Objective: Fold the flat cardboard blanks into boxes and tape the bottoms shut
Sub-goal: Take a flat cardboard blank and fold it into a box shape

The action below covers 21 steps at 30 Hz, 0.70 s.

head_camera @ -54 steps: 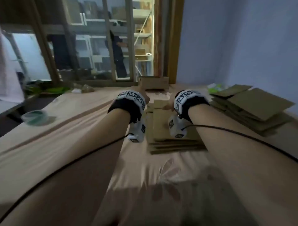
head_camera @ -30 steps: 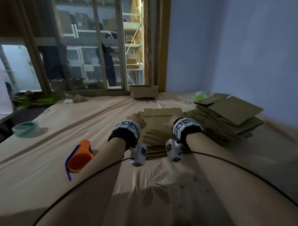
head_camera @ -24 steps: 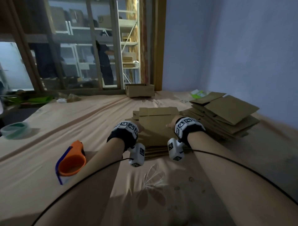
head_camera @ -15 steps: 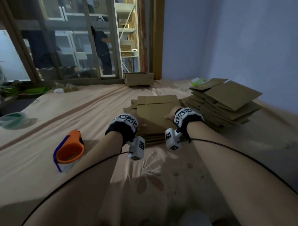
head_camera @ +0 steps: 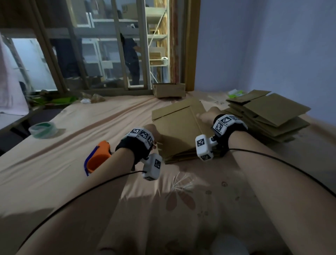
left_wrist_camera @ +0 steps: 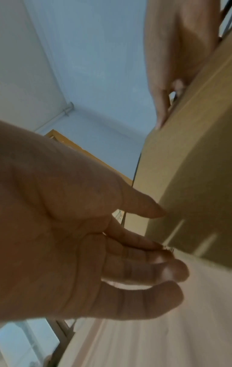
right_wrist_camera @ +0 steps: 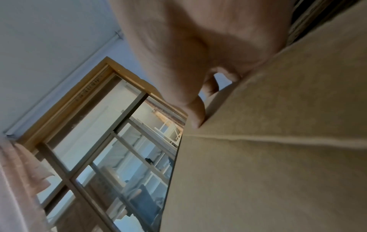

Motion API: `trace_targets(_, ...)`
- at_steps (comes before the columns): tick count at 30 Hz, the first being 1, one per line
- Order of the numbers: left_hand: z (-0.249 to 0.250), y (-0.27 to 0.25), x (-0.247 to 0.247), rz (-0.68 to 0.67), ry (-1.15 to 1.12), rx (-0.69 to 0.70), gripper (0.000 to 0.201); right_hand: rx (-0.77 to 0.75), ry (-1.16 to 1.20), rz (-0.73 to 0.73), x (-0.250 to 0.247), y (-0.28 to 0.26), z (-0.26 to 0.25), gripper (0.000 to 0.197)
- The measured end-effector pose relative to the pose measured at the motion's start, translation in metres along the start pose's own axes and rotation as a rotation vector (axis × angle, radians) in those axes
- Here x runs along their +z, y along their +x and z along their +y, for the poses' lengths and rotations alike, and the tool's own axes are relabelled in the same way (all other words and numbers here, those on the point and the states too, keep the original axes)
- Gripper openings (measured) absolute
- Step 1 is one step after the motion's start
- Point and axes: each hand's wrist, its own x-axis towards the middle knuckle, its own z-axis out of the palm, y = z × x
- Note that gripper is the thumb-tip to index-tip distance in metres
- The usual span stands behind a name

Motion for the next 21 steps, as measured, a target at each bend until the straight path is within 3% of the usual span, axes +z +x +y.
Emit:
trace_targets(5, -0.022, -0.019, -0.010, 0.038, -0.103, -0.062, 0.027, -0.108, 0.074, -0.072, 0.010, -0.018, -0.024, 0.056)
trace_targets(7, -0.028, -0.019, -0.020, 0.147, 0.002, -0.062, 0.052, -0.162, 0.117, -0.109, 0.021, -0.026, -0.034, 0.049)
trace_targets(9, -0.030, -0.023, -0.030, 0.205, -0.033, 0.002, 0.069, -0.226, 0.135, -0.171, 0.029, -0.037, -0.048, 0.042)
trace_targets(13, -0.029, -0.027, -0.052, 0.263, -0.175, 0.132, 0.063, -0.286, 0.155, -0.307, 0.025, -0.064, -0.080, 0.066)
trace_targets(17, -0.023, -0.036, -0.074, 0.302, -0.315, 0.170, 0.053, -0.287, 0.156, -0.479, 0.014, -0.089, -0.104, 0.056)
trace_targets(21, -0.020, -0.044, -0.089, 0.336, -0.399, 0.165, 0.061, -0.288, -0.063, -0.630, 0.015, -0.098, -0.118, 0.047)
